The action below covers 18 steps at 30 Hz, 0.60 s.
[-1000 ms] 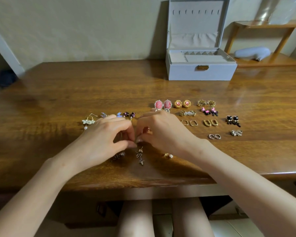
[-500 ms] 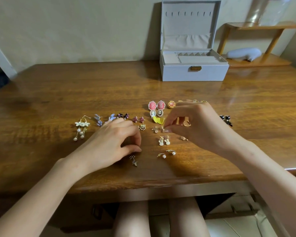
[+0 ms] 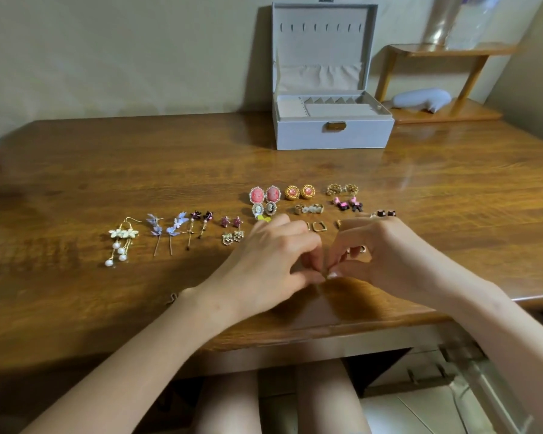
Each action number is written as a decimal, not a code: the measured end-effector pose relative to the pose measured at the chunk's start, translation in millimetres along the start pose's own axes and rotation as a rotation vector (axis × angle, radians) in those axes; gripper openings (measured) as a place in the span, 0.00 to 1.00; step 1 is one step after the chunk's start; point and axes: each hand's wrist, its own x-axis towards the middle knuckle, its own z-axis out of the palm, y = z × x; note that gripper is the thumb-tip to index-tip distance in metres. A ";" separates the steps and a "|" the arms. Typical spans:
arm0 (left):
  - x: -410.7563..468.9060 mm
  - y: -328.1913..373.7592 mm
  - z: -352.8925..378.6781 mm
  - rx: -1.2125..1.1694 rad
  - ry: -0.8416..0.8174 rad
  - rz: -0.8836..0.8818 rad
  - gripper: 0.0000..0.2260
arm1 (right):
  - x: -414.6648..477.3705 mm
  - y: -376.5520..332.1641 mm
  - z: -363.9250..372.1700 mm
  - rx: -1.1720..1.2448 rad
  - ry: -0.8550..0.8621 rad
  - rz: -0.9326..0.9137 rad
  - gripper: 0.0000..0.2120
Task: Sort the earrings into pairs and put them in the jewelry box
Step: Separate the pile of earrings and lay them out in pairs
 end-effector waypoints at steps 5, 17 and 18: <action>2.8 1.8 6.6 -0.012 -0.046 0.001 0.07 | -4.1 0.8 4.2 0.008 -0.022 0.015 0.05; -11.2 -19.8 -25.3 -0.103 0.023 -0.098 0.08 | 1.6 -7.2 -6.4 0.019 0.069 0.016 0.07; -15.2 -23.7 -33.9 -0.128 0.032 -0.129 0.08 | 3.9 -10.3 -6.7 0.024 0.070 0.010 0.07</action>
